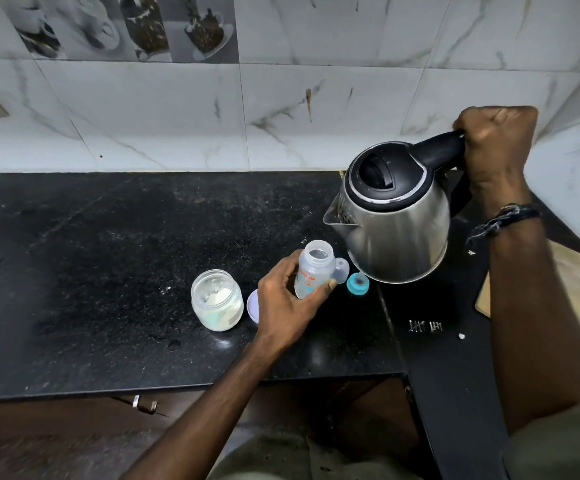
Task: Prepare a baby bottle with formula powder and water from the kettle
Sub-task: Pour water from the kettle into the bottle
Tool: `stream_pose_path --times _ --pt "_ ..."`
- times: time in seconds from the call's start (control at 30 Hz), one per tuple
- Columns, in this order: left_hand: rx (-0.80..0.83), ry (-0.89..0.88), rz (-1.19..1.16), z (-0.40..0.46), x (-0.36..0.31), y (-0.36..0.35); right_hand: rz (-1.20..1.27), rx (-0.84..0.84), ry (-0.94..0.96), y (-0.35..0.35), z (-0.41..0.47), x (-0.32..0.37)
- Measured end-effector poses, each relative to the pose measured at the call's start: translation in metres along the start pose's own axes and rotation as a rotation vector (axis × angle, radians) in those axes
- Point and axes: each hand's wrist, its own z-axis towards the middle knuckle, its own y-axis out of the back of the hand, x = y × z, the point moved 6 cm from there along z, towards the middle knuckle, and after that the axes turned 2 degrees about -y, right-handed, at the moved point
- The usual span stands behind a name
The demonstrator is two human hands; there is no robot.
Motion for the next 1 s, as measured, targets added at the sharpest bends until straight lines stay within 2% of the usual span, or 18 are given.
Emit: stream_pose_path --times 0.4,1.0 --pt "-0.068 0.116 -0.038 0.022 0.030 -0.012 -0.021 -0.189 -0.296 -0.065 0.033 -0.072" --pt "-0.095 0.223 -0.039 0.048 0.057 -0.028 -0.040 -0.203 -0.580 -0.202 0.081 -0.181"
